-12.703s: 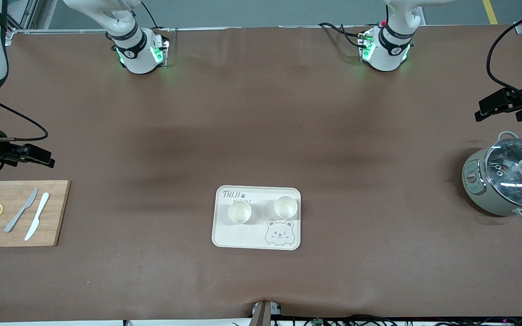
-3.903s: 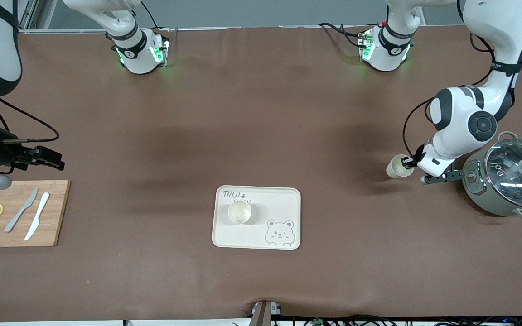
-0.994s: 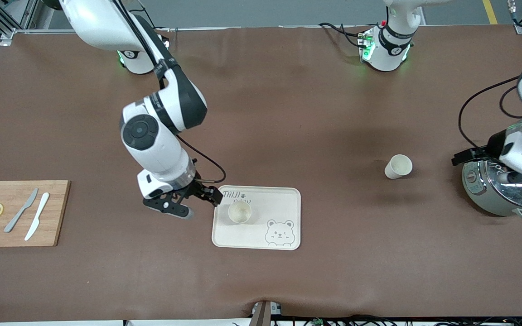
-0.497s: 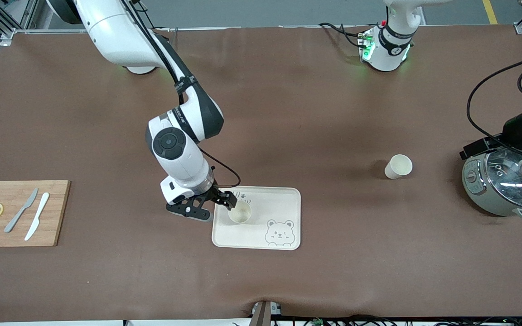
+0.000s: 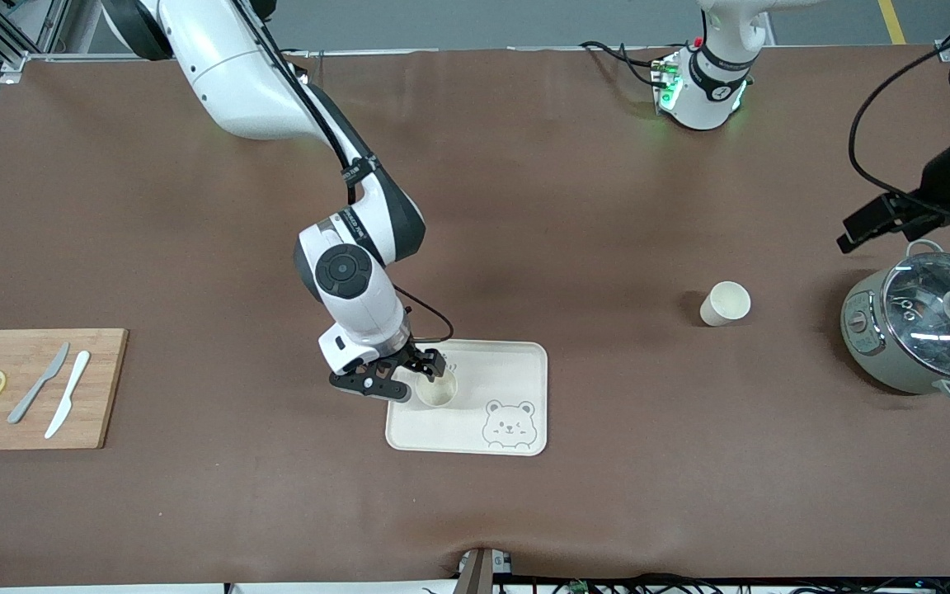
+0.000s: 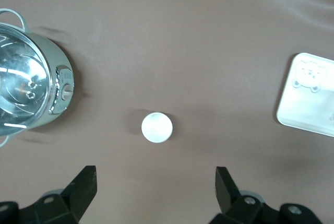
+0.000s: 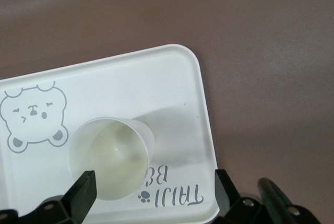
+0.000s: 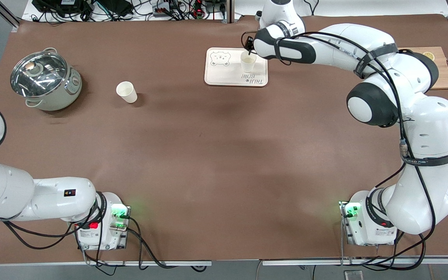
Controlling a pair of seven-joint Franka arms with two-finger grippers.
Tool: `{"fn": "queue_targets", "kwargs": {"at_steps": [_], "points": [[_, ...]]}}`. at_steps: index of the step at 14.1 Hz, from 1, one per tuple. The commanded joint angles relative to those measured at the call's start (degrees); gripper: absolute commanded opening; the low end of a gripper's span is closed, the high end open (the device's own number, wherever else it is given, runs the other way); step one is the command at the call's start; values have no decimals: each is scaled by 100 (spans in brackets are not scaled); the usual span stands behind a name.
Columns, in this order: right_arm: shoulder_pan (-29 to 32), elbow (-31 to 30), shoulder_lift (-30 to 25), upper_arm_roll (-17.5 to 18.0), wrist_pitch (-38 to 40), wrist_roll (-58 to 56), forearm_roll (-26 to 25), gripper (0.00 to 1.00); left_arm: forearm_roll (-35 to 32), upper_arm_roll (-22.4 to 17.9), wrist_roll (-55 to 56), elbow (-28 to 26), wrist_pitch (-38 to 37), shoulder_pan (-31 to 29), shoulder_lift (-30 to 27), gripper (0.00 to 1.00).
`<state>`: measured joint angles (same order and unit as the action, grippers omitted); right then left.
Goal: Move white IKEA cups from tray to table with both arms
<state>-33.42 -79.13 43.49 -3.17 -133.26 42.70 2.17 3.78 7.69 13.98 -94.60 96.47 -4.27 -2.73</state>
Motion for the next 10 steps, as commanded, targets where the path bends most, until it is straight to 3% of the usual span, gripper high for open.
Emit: {"fn": "queue_targets", "kwargs": {"at_steps": [1, 6, 10], "points": [[-68, 169, 133, -78, -50, 160, -103, 100, -8, 320, 140, -42, -85, -39, -210, 100], [-59, 187, 352, -96, -419, 169, -103, 100, -210, 321, -647, 555, -85, -91, 343, 100], [-51, 187, 449, -105, -499, 178, -103, 100, -237, 118, -915, 758, -154, -320, 335, 100]]}}
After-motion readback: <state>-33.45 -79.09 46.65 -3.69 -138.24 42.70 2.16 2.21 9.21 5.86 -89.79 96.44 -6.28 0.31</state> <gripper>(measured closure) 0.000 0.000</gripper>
